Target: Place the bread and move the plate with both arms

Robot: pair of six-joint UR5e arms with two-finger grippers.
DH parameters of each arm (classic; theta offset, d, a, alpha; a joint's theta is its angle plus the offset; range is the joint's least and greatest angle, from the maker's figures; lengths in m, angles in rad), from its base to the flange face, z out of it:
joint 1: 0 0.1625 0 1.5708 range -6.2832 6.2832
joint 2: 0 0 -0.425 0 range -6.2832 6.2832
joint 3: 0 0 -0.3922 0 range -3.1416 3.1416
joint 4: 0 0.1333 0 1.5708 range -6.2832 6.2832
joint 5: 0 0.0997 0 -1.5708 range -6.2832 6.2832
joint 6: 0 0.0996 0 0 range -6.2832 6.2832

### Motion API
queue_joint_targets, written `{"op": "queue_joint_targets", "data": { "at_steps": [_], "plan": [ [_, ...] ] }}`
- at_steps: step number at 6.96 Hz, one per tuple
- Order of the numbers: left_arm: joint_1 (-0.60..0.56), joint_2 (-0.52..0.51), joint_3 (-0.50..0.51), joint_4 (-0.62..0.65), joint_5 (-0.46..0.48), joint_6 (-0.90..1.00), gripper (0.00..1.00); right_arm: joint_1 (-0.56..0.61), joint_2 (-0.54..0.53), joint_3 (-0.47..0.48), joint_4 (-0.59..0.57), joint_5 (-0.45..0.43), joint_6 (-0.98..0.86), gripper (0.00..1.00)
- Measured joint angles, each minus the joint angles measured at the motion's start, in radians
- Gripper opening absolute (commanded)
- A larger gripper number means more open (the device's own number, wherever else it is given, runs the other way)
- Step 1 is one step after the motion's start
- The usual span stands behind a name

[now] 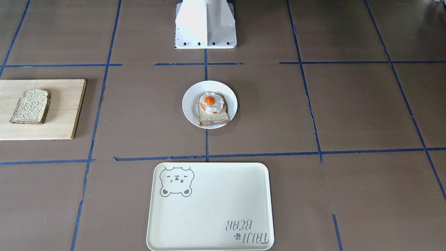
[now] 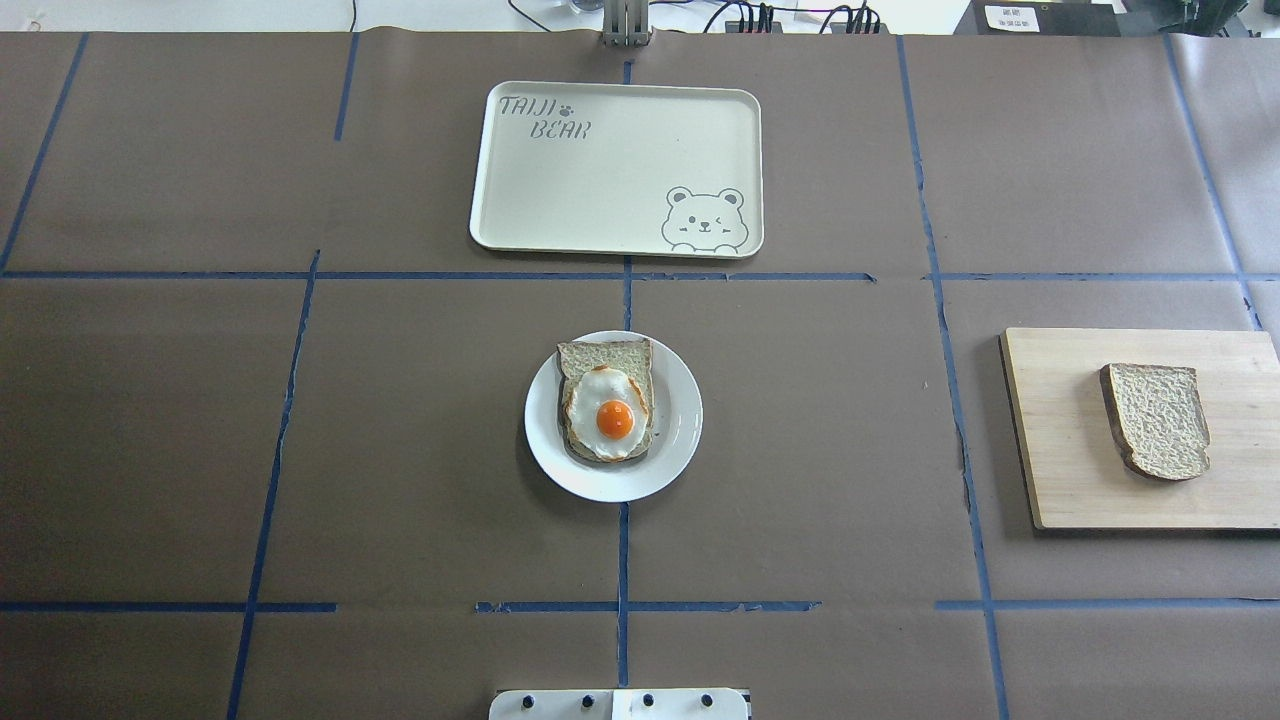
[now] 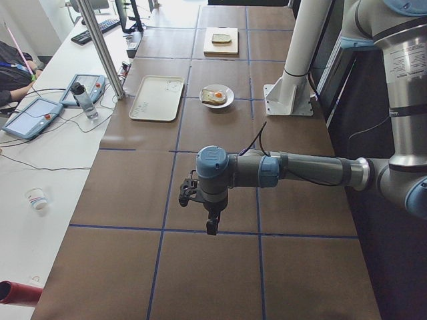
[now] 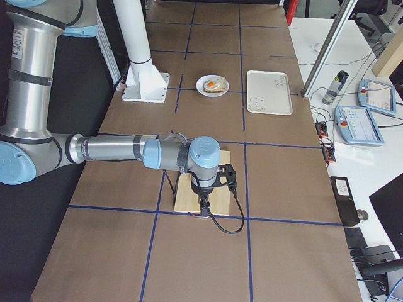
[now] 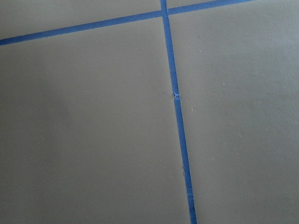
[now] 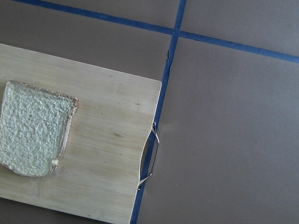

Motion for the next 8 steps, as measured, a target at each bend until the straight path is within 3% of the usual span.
{"op": "queue_joint_targets", "data": {
  "at_steps": [4,8],
  "plan": [
    [0.000,0.000,-0.002,0.000,0.000,0.000,1.00,-0.031,0.000,0.002,0.043,0.090,0.112,0.98],
    [0.000,0.000,-0.002,0.001,0.000,0.000,1.00,-0.182,-0.053,-0.013,0.442,0.113,0.633,0.89]
  ]
}}
